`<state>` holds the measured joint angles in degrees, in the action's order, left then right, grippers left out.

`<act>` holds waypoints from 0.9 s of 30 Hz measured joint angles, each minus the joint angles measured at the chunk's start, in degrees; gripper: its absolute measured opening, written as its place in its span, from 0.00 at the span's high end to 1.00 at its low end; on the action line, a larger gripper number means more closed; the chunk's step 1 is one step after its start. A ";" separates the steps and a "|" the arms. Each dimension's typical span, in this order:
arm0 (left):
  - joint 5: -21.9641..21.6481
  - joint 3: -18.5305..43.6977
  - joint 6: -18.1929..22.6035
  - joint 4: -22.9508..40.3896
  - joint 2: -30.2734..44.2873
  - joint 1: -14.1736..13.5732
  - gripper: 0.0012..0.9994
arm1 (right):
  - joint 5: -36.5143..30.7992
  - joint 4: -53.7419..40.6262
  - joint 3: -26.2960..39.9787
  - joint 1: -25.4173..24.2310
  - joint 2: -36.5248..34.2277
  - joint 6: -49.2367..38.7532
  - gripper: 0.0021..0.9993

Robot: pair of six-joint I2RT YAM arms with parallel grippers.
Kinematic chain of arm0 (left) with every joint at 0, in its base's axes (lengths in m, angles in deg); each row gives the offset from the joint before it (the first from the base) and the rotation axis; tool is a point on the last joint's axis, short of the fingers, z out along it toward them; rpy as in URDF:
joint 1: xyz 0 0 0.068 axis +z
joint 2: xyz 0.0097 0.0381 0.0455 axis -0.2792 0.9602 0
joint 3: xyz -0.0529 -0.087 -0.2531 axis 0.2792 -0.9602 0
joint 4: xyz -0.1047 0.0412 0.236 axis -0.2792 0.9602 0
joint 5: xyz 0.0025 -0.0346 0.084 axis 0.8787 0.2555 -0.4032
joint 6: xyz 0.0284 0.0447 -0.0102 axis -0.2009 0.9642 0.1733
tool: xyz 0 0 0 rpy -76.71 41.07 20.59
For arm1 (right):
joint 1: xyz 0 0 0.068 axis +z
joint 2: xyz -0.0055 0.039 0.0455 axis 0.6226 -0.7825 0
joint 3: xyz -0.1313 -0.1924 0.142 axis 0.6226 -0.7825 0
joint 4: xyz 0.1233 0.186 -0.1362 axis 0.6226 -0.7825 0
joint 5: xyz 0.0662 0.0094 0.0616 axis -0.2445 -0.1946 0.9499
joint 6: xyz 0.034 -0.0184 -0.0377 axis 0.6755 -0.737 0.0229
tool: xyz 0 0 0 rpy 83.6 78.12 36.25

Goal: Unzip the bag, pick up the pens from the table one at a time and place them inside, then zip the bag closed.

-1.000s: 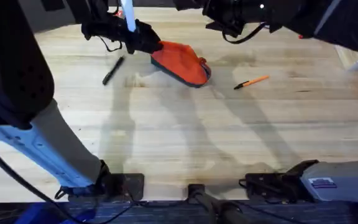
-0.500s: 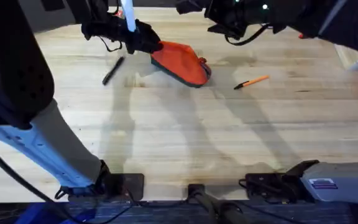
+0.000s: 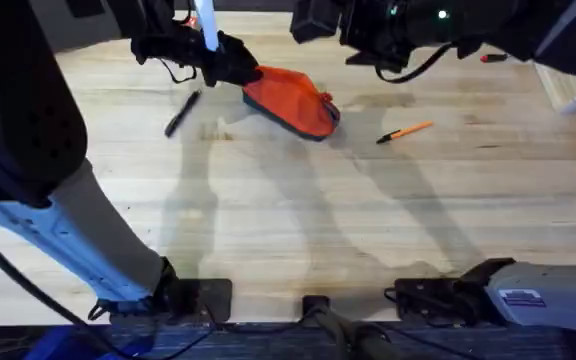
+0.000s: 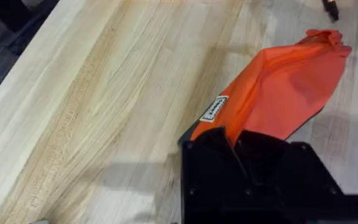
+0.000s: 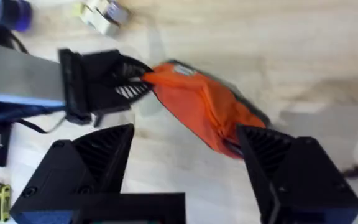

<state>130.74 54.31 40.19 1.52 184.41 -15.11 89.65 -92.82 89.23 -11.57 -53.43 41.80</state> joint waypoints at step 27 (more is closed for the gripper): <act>0.13 0.00 0.00 0.85 0.00 0.15 0.96 | -12.24 -11.08 0.00 0.00 8.04 15.80 0.00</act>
<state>130.87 54.31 40.19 2.38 184.41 -14.96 77.41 -103.90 89.23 -11.57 -45.38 57.60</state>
